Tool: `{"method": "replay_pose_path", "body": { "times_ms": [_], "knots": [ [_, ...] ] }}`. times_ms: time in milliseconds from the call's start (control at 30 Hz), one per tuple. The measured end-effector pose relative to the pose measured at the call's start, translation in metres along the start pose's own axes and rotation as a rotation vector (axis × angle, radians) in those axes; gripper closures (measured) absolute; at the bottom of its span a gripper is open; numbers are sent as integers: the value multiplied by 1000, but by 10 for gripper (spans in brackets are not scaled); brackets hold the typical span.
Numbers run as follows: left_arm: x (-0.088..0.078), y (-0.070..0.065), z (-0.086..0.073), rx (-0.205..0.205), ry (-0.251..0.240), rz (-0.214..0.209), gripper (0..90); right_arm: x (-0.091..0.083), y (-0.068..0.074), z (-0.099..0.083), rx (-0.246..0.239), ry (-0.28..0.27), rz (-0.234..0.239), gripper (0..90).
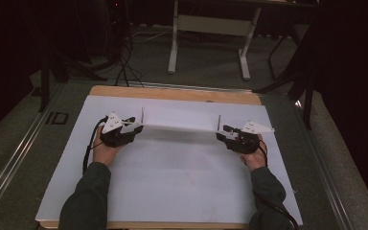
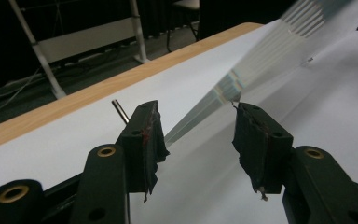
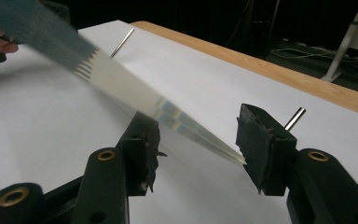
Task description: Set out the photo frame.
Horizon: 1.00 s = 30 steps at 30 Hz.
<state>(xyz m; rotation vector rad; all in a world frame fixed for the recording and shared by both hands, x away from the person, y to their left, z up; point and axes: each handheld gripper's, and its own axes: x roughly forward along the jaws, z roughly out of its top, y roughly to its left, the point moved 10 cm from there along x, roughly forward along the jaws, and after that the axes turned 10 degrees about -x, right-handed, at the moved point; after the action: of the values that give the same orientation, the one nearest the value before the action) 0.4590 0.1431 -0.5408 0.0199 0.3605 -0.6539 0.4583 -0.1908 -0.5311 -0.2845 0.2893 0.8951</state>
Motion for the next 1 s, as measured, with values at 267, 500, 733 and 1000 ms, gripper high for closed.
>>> {"method": "replay_pose_path", "body": {
  "times_ms": [267,500,733,1000],
  "knots": [
    [3,2,6,-8,-6,26,514,2,-6,4,21,-16,-17,493],
    [5,4,10,-25,6,33,515,4,-10,7,32,-20,-21,505],
    [7,5,14,-32,13,53,519,5,-13,10,48,-25,-25,512],
    [14,7,25,-47,22,92,518,10,-24,16,85,-35,-48,519]
  ]
}}
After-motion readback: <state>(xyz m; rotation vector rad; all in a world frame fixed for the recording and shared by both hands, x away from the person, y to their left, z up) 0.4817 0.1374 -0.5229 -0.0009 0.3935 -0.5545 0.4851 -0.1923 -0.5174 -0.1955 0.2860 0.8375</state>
